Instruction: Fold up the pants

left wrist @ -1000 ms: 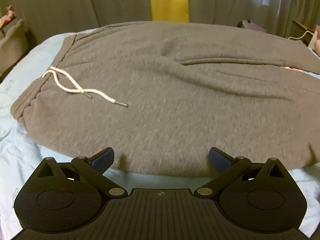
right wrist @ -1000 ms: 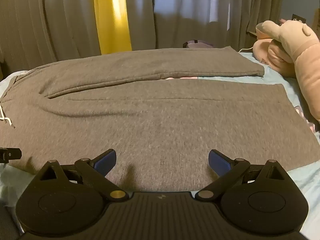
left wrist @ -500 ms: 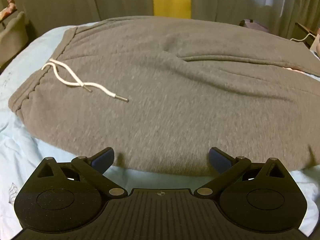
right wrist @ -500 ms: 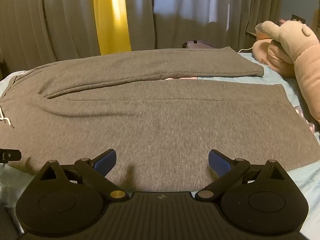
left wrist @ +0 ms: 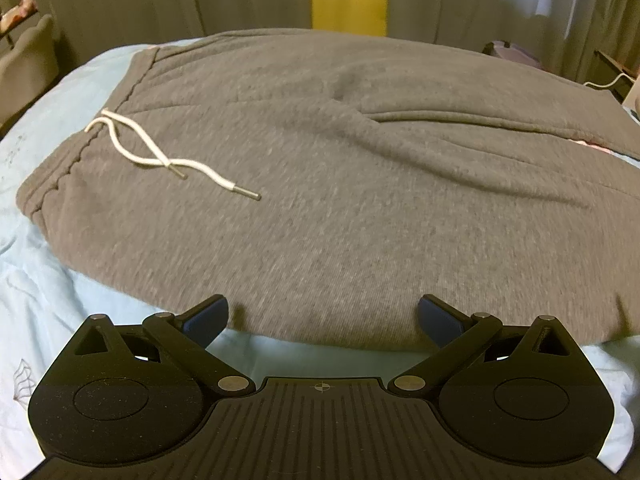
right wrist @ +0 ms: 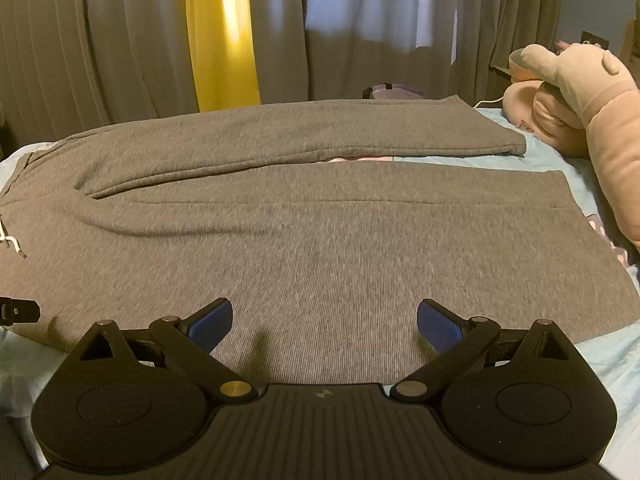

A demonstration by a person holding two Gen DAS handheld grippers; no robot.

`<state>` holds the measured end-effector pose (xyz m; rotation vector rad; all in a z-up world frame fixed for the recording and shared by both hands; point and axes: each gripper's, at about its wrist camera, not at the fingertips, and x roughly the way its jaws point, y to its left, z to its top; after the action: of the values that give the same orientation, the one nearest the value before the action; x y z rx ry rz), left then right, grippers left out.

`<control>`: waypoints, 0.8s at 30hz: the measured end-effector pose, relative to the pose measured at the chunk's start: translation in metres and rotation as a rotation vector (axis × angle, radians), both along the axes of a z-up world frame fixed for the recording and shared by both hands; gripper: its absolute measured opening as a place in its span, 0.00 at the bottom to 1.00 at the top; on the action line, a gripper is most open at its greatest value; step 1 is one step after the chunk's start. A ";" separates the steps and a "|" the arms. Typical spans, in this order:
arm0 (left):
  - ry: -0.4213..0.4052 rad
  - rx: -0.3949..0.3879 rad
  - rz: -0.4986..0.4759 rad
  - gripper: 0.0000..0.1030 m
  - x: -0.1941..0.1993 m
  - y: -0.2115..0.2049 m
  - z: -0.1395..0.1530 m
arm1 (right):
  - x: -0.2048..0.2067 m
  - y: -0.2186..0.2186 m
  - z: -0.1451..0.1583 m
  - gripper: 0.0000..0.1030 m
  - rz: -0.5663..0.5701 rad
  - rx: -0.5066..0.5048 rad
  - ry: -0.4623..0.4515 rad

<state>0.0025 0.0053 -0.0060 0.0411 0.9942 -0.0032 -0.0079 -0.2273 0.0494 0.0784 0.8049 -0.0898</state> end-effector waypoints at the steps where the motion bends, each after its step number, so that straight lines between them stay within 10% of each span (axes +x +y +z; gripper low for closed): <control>1: 0.000 0.000 0.000 1.00 0.000 0.000 0.000 | 0.000 0.000 0.000 0.96 0.001 -0.003 -0.002; 24: 0.008 -0.016 0.006 1.00 0.002 0.003 0.000 | -0.001 0.004 -0.001 0.96 0.007 -0.013 -0.005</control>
<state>0.0045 0.0079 -0.0062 0.0231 1.0021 -0.0059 -0.0085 -0.2237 0.0482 0.0634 0.7991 -0.0878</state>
